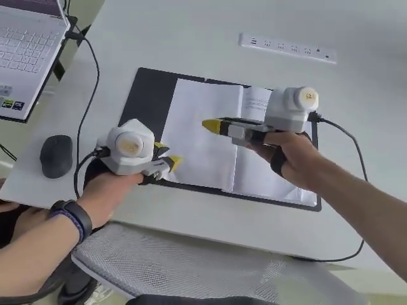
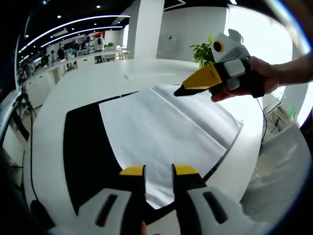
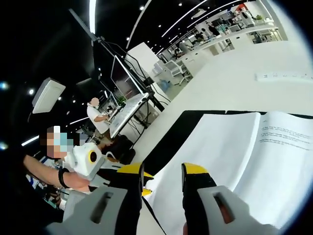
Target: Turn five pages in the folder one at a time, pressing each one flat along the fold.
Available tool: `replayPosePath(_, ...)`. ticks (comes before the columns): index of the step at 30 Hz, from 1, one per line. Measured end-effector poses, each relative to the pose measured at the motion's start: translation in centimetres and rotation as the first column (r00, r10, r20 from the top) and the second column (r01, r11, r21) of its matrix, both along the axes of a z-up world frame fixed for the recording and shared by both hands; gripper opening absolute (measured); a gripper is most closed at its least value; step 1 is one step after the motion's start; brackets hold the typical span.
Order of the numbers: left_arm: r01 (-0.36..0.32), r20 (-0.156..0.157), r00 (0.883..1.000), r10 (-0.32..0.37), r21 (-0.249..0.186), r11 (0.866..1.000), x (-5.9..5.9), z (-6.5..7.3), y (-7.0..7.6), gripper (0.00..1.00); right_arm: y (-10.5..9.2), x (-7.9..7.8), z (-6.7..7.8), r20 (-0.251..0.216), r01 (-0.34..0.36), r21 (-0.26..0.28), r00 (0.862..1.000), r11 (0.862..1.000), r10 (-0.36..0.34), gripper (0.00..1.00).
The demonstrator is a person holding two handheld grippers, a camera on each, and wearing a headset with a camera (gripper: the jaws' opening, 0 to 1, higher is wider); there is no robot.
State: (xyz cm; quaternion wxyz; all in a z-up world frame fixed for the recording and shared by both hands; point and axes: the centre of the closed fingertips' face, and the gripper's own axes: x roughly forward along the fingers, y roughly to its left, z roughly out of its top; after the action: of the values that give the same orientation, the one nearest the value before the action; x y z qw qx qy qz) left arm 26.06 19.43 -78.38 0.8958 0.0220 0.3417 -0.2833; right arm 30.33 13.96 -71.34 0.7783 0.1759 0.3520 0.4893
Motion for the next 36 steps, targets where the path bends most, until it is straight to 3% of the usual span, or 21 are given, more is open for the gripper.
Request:
replayPosePath(7, 0.004, -0.03, 1.0, -0.004, 0.013, 1.0, -0.1, -1.6, -0.2, 0.14, -1.6, -0.1, 0.8, 0.007, 0.039, 0.01, 0.999, 0.999, -0.039, 0.29)
replayPosePath(12, 0.02, -0.042, 0.999, -0.018, 0.048, 0.999, -0.5, -2.6, -0.2, 0.1, -2.4, -0.2, 0.9, 0.012, 0.056, 0.009, 0.998, 0.998, -0.056, 0.29)
replayPosePath(15, 0.022, -0.001, 1.0, -0.022, 0.077, 0.997, -0.2, -2.4, 0.3, 0.05, -2.9, -0.3, 0.7, 0.01, 0.063, 0.006, 0.998, 0.998, -0.064, 0.29)
replayPosePath(19, 0.019, 0.017, 1.0, -0.021, 0.112, 0.994, 0.1, -2.5, 0.8, 0.0, -3.2, -0.4, 0.2, 0.004, 0.069, -0.001, 0.998, 0.998, -0.069, 0.29)
replayPosePath(28, 0.01, 0.023, 1.0, -0.012, 0.101, 0.995, 0.1, -2.5, 0.9, 0.0, -3.5, 0.2, -0.8, -0.008, 0.073, -0.012, 0.997, 0.997, -0.073, 0.29)
replayPosePath(36, -0.014, 0.019, 1.0, 0.013, 0.084, 0.996, 0.1, -2.6, 1.0, 0.0, -3.5, 0.7, -2.2, 0.006, 0.011, -0.048, 1.0, 0.999, -0.01, 0.27)
